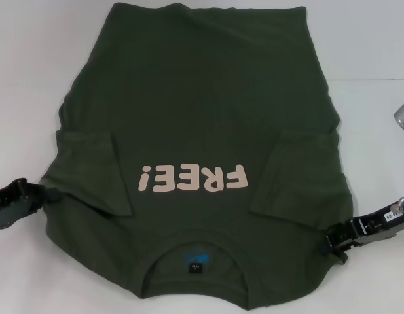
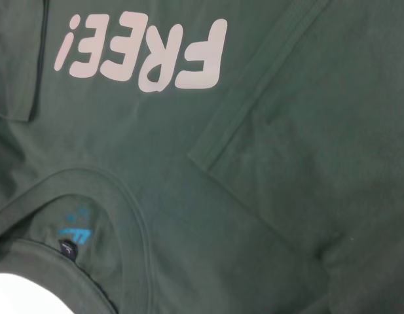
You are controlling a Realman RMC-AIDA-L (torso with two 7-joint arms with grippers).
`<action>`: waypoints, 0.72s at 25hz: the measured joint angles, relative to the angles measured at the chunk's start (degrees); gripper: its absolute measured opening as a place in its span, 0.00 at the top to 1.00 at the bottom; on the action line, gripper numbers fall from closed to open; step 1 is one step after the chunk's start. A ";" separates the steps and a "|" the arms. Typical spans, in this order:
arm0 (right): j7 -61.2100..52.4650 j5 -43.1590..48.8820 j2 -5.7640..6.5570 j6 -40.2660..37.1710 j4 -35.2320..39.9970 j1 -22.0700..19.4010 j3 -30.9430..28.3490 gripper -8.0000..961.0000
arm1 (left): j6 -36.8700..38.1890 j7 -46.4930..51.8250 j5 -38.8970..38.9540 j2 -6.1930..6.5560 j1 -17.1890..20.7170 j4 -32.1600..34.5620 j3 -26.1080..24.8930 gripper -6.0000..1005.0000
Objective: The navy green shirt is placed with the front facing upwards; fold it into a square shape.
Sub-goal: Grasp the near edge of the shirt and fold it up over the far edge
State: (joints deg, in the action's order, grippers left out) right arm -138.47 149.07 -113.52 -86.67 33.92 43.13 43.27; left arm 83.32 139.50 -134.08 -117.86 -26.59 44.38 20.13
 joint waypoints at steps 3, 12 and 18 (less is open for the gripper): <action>-0.29 0.00 -0.09 0.34 0.01 0.11 0.97 0.43 | 0.05 -0.01 0.40 0.00 0.05 0.00 0.00 0.96; 0.17 -0.32 -0.56 0.12 0.84 0.48 1.71 0.56 | 0.24 -0.02 0.43 0.00 0.05 0.01 0.00 0.96; 0.20 -0.42 -0.39 0.05 0.96 0.53 1.71 0.78 | 0.39 -0.03 0.43 0.02 0.04 0.01 0.00 0.96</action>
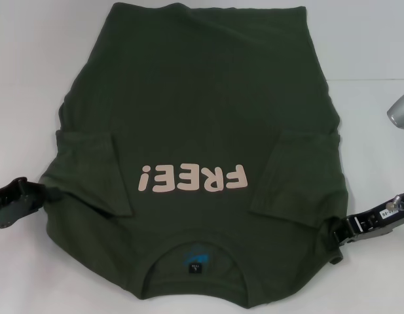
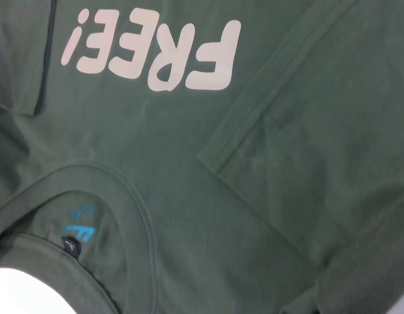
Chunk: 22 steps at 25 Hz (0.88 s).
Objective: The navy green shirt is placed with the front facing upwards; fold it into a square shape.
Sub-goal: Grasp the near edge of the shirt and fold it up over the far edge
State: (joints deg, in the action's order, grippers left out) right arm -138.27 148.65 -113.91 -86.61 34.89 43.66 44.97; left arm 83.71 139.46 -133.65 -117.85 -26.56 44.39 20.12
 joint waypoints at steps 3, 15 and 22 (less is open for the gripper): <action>0.10 -0.19 0.12 -0.79 0.61 -0.09 -0.28 0.88 | 0.71 -0.72 0.12 0.12 -0.08 0.00 0.00 0.96; 2.43 -3.09 1.56 -11.22 5.84 -3.61 -0.48 0.96 | 11.62 -4.32 0.53 0.72 2.14 2.45 -0.23 0.96; 4.79 -2.90 2.07 -16.68 5.96 -6.25 -0.37 0.96 | 20.48 -4.40 -2.44 0.36 5.54 6.82 -0.10 0.96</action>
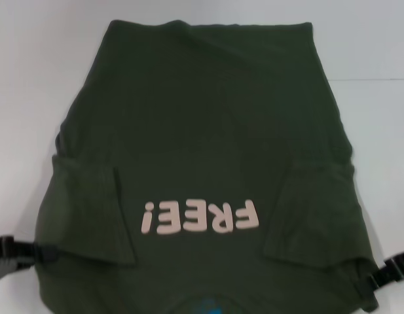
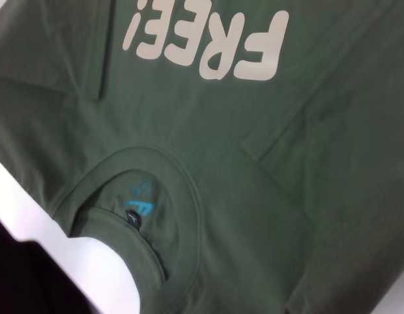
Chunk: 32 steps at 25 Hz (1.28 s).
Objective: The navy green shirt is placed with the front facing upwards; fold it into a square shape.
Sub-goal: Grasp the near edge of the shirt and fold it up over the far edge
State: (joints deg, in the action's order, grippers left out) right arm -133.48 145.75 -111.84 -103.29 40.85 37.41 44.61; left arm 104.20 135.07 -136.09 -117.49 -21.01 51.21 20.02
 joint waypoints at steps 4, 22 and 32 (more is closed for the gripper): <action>1.67 -0.22 0.56 -1.20 0.02 -1.73 -0.59 0.96 | 3.04 -0.01 -2.14 0.05 0.52 0.87 0.02 0.96; 1.90 -13.73 0.01 22.75 -0.80 1.31 -8.00 0.95 | -25.17 6.80 -2.82 2.31 -17.94 -11.04 3.51 0.96; 0.73 -14.18 -2.36 43.83 -2.03 3.48 -6.66 0.95 | -45.49 7.18 -2.63 1.24 -24.32 -16.19 11.16 0.96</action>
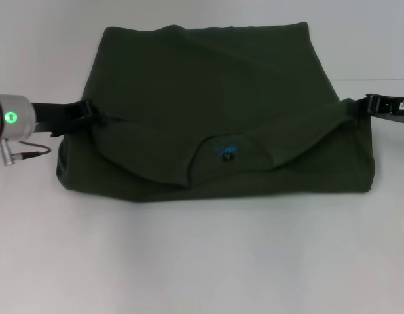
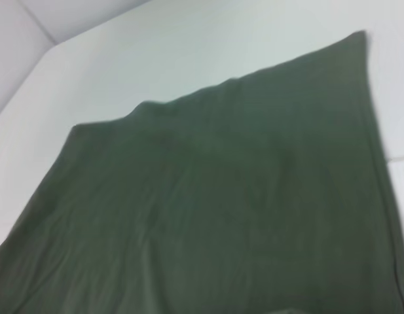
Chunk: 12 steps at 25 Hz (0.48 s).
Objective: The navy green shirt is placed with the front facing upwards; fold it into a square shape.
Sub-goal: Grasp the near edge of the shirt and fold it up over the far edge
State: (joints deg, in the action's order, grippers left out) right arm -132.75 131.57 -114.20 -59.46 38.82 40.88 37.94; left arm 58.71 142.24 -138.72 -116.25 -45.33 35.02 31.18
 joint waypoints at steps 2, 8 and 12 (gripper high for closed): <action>-1.10 0.04 -0.14 3.43 -1.04 0.63 1.17 0.95 | -3.26 0.00 0.12 -0.61 -0.28 0.09 2.35 0.96; -3.59 0.03 -0.57 11.20 -2.90 2.10 6.02 0.95 | -9.66 0.01 -0.18 -1.42 -0.53 0.28 4.64 0.96; -4.90 0.03 -0.63 14.79 -3.13 2.96 8.03 0.95 | -11.77 -0.32 -0.22 -1.35 -0.65 0.35 4.73 0.96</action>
State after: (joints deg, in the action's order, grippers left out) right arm -137.65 131.60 -114.83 -44.67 35.69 43.84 45.98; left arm 46.94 141.92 -138.94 -117.60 -45.98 35.37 35.91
